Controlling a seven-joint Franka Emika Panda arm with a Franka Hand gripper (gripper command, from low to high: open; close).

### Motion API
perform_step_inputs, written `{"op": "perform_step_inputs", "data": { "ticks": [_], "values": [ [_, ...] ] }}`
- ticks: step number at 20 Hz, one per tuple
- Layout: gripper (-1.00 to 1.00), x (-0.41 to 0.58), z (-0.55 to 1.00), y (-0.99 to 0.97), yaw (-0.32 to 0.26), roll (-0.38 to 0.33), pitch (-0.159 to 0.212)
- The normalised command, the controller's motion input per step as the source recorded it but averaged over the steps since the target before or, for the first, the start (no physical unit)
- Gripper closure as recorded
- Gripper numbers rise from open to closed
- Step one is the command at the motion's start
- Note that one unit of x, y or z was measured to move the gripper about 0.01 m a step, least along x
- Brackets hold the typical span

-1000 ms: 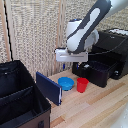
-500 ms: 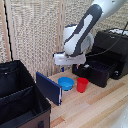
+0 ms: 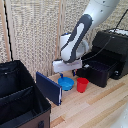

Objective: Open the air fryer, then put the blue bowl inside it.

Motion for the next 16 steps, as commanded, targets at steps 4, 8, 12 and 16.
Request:
{"op": "perform_step_inputs", "data": {
  "ticks": [4,8,12,16],
  "values": [
    [-1.00,0.163,-0.22,-0.30,0.177,-0.048,0.045],
    [-1.00,0.169,-0.16,-0.23,0.184,-0.019,0.012],
    [1.00,0.046,-0.07,-0.04,0.073,0.020,0.001],
    [1.00,0.000,0.00,0.01,0.002,0.003,-0.018]
  ]
}}
